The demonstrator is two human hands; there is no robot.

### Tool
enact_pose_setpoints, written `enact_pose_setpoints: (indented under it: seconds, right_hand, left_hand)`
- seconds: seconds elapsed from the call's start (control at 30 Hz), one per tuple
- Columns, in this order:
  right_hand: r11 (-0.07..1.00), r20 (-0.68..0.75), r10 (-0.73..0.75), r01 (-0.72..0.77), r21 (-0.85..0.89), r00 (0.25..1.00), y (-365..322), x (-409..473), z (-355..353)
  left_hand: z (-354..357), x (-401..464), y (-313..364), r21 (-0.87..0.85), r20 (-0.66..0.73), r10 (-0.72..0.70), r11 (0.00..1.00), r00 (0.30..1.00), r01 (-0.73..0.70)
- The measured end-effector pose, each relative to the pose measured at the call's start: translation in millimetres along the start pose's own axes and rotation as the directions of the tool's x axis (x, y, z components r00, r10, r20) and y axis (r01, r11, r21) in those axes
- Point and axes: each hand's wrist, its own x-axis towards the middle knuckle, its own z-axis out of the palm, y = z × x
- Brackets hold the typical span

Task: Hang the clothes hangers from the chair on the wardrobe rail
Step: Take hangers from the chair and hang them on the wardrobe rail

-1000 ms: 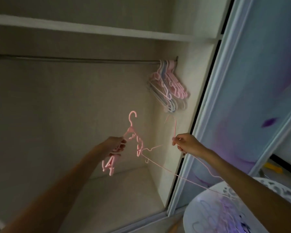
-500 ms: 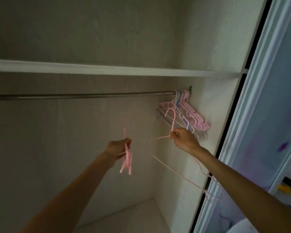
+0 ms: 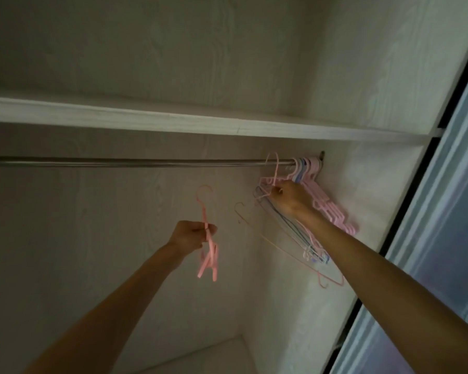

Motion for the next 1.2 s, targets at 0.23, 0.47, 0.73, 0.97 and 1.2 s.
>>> enact_pose_setpoints:
  seconds: [0.23,0.47,0.73,0.97,1.2]
  right_hand:
    - [1.0,-0.025,0.007,-0.007,-0.028,1.0,3.2,47.4,22.7]
    - [0.999,0.104,-0.035,0.039,-0.034,0.994,17.8,57.3,49.0]
    - [0.922,-0.219,-0.369,0.325,-0.211,0.903,-2.1,72.8,20.0]
    - [0.827,-0.155,-0.429,0.319,-0.462,0.89,15.0,94.7,24.5]
    - [0.809,-0.156,-0.312,0.176,-0.56,0.937,54.7,104.0,5.4]
  left_hand:
    - [5.9,26.3,2.4,0.042,-0.031,-0.001,0.999,1.0,0.002]
    - [0.1,37.1,-5.3,0.171,-0.025,0.001,0.985,1.0,0.003]
    - [-17.0,48.3,4.5,0.23,-0.022,0.12,0.967,0.993,-0.112]
    - [-25.2,56.8,-6.6,0.336,0.065,0.257,0.904,0.964,-0.264]
    - [-25.7,63.1,-19.3,0.347,0.09,0.286,0.889,0.954,-0.299]
